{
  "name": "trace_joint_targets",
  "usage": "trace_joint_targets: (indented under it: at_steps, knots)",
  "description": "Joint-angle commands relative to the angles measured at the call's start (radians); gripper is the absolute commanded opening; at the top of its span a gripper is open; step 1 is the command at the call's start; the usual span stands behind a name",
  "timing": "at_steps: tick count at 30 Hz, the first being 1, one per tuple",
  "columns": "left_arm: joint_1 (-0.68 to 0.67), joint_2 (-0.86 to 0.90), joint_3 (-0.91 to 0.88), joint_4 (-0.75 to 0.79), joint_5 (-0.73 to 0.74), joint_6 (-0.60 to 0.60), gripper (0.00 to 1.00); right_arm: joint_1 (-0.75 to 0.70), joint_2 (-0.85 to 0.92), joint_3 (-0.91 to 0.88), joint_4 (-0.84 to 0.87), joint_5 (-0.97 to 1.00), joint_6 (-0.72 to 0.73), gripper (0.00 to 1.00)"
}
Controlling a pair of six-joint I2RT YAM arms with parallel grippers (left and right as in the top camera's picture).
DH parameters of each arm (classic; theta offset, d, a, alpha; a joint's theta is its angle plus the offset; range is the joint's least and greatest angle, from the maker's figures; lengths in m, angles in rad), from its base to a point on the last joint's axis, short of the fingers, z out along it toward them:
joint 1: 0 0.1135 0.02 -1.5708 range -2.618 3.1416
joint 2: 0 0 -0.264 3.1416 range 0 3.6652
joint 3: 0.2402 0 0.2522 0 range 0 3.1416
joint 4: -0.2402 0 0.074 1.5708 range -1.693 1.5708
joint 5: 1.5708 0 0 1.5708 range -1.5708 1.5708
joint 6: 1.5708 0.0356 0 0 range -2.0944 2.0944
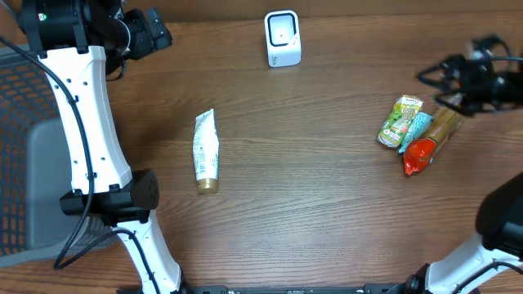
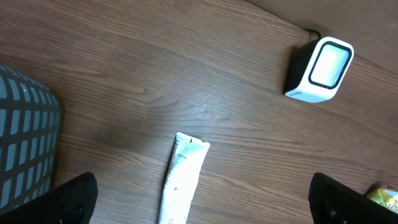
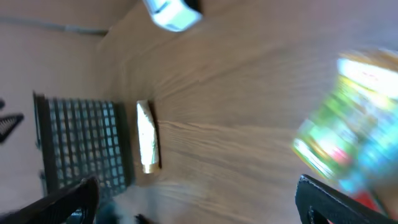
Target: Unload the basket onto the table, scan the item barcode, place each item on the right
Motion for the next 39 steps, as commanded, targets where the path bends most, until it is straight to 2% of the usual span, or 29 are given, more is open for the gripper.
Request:
trace_joint_targets:
  at_steps: [1, 7, 11, 19, 27, 39]
  knots:
    - [-0.007, -0.026, 0.002, -0.002, -0.007, 0.019, 1.0, 0.153, -0.024, 0.02, 0.051, -0.022, 0.047, 1.0]
    - [-0.007, -0.026, 0.002, -0.002, -0.007, 0.019, 1.0, 0.446, 0.014, -0.019, 0.287, 0.031, 0.252, 1.0]
    - [-0.007, -0.026, 0.002, -0.002, -0.007, 0.019, 1.0, 0.647, 0.084, -0.029, 0.426, 0.159, 0.388, 1.0]
    - [-0.007, -0.026, 0.002, -0.002, -0.006, 0.019, 1.0, 0.964, 0.249, -0.029, 0.622, 0.47, 0.552, 1.0]
    - [-0.007, -0.026, 0.002, -0.002, -0.007, 0.019, 0.99, 1.118, 0.355, -0.029, 0.757, 0.636, 0.576, 1.0]
    - [-0.007, -0.026, 0.002, -0.002, -0.006, 0.019, 1.0, 1.199, 0.43, -0.029, 0.842, 0.699, 0.577, 1.0]
